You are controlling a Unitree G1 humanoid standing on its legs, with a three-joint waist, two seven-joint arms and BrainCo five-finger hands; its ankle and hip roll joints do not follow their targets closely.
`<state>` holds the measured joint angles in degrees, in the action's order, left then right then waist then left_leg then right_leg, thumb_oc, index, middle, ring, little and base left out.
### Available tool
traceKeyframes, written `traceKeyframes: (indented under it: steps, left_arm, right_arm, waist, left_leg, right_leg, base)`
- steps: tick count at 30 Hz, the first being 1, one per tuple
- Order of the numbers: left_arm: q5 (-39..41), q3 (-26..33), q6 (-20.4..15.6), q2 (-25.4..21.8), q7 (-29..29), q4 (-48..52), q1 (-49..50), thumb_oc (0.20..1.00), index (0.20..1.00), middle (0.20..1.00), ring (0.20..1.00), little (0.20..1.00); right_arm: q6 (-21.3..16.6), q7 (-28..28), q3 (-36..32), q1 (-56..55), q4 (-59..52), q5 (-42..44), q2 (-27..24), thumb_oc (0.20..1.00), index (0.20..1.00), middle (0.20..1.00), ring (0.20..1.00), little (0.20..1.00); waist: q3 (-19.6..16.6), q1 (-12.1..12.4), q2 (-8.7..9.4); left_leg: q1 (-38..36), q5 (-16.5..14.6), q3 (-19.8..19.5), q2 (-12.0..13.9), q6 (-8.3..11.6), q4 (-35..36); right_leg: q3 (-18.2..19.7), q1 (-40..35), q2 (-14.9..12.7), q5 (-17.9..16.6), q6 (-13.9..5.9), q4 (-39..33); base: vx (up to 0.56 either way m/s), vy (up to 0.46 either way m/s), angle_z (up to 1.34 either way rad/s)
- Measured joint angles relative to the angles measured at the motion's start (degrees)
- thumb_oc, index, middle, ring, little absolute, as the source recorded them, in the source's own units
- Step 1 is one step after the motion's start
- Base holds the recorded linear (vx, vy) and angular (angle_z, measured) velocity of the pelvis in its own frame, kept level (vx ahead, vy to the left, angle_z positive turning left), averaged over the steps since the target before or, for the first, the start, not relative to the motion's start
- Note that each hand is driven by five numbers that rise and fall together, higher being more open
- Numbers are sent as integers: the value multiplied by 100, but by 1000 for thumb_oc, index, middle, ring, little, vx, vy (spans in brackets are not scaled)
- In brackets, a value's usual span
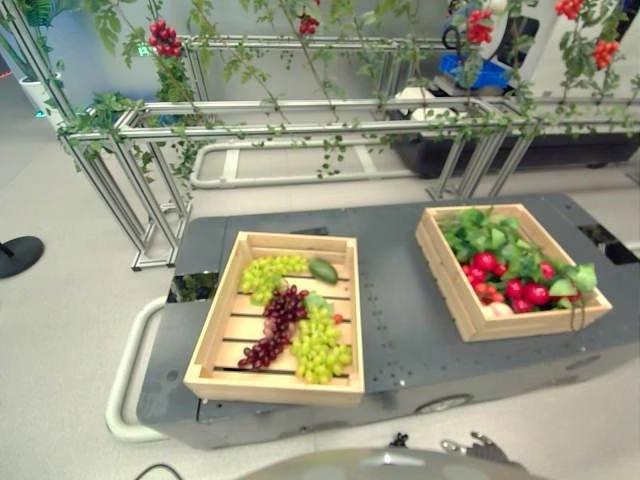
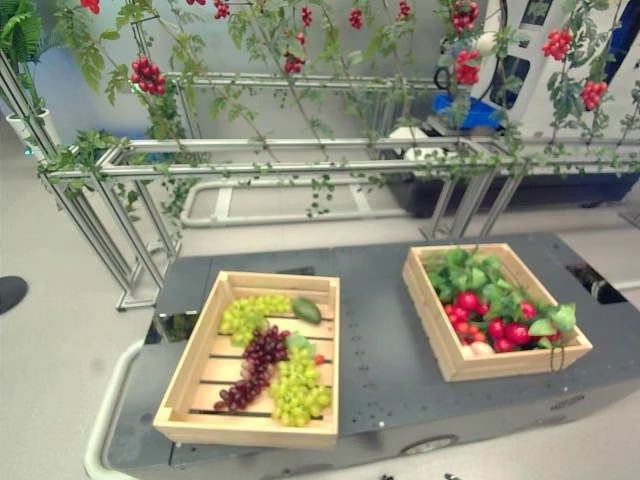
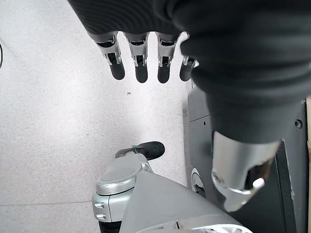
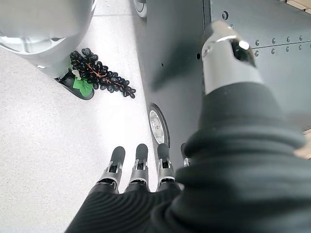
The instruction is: Pick up the fruits from the basket on one side to the basket on the other side
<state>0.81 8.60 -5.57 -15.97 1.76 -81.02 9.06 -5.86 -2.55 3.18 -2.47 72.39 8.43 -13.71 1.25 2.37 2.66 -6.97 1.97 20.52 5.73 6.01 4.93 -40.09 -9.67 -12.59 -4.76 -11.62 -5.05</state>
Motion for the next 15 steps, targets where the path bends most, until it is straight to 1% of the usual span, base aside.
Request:
traceKeyframes:
  steps: [2,15]
  left_arm:
    - [0,-117,-15,9,-1,43,-3,1000,1000,1000,1000,1000]
    - [5,-116,-29,9,-2,96,-1,1000,1000,1000,1000,1000]
  right_arm:
    - [0,-6,0,1,0,0,0,1000,1000,1000,1000,1000]
    - [0,-29,-2,-4,12,-3,0,1000,1000,1000,1000,1000]
  waist:
    - [0,0,-1]
    - [8,-5,-6]
  left_leg:
    - [2,0,-1,-2,0,0]
    - [24,0,-8,0,0,-4]
  right_leg:
    - [0,-4,-1,2,-2,0]
    - [-8,-1,5,3,-4,-2]
  base:
    - [0,0,0]
    - [0,0,0]
